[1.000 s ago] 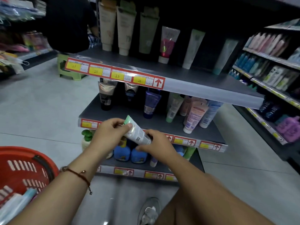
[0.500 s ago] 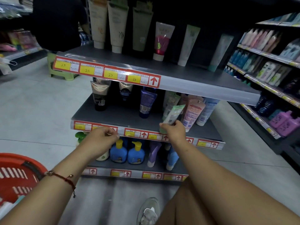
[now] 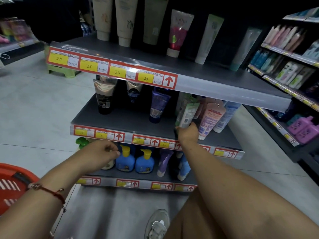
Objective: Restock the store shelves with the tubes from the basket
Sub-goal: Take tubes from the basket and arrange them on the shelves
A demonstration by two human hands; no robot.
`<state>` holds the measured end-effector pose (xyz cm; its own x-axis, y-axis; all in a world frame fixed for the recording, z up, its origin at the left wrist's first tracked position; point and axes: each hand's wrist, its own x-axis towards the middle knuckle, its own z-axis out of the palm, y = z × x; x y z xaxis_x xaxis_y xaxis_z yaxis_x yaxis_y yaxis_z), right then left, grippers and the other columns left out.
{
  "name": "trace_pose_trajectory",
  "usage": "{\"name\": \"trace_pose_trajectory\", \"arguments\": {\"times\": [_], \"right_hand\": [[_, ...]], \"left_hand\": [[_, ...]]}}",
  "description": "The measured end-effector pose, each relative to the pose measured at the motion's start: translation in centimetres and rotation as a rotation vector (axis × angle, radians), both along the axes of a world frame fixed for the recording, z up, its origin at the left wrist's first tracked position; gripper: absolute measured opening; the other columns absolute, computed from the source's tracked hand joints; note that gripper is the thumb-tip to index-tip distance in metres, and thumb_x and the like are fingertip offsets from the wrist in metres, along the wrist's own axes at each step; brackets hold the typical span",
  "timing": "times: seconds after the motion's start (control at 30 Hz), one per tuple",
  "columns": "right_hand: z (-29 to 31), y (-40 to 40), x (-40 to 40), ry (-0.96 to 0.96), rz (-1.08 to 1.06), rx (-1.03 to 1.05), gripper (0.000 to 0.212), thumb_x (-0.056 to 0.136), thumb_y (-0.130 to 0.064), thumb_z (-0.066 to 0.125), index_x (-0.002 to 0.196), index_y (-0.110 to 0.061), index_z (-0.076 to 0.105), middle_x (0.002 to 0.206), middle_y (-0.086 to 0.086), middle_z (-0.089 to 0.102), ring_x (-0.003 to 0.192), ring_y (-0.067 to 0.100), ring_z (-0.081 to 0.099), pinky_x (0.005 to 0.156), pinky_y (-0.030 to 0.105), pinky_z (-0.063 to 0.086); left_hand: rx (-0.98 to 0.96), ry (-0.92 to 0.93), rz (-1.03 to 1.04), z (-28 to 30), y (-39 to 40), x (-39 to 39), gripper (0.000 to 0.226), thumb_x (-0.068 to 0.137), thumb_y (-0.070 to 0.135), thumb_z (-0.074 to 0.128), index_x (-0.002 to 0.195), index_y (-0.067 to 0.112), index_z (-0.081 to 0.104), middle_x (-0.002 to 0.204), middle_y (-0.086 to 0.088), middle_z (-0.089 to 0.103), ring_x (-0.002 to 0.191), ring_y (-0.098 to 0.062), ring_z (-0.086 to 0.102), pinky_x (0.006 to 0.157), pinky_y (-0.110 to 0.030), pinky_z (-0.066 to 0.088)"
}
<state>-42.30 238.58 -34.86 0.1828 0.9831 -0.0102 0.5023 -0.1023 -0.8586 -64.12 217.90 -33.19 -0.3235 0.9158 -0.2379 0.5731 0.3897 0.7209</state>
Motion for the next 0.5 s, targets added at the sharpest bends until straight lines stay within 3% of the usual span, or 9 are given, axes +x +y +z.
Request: {"name": "trace_pose_trajectory", "arguments": {"times": [0.2,0.33,0.43,0.5], "right_hand": [[1.1,-1.6,-0.1,0.185,-0.064,-0.082,0.053,0.079,-0.014,0.074,0.127,-0.003,0.054,0.122,0.014,0.064,0.106,0.031,0.062,0.085,0.027,0.044],[2.0,-5.4,-1.1,0.376,0.021,-0.23,0.047,0.085,-0.018,0.067,0.129,-0.003,0.055,0.119,0.01,0.061,0.103,0.028,0.057,0.098,0.042,0.048],[2.7,-9.4,-2.7,0.215,0.264,-0.242,0.057,0.09,-0.022,0.064,0.142,-0.006,0.048,0.139,0.006,0.054,0.122,0.025,0.053,0.101,0.033,0.043],[3.2,-12.5,-4.1,-0.006,0.459,-0.192,0.055,0.092,-0.018,0.061,0.144,-0.007,0.046,0.136,0.011,0.058,0.112,0.022,0.058,0.087,0.028,0.045]], "left_hand": [[-0.049,0.004,-0.029,0.0,0.1,-0.1,0.016,0.092,0.034,0.065,0.105,0.026,0.067,0.098,0.009,0.064,0.087,-0.008,0.059,0.074,-0.028,0.047],[-0.053,0.022,-0.036,1.0,-0.6,0.5,0.013,0.092,0.033,0.064,0.102,0.026,0.066,0.097,0.009,0.064,0.084,-0.006,0.058,0.073,-0.027,0.045],[-0.06,0.044,-0.051,1.9,-2.0,0.5,0.014,0.092,0.034,0.064,0.102,0.025,0.067,0.094,0.01,0.063,0.081,-0.005,0.057,0.075,-0.026,0.045],[-0.087,0.058,-0.045,2.7,-3.8,0.1,0.016,0.093,0.035,0.063,0.104,0.024,0.067,0.091,0.008,0.063,0.08,-0.007,0.056,0.07,-0.025,0.043]]}}
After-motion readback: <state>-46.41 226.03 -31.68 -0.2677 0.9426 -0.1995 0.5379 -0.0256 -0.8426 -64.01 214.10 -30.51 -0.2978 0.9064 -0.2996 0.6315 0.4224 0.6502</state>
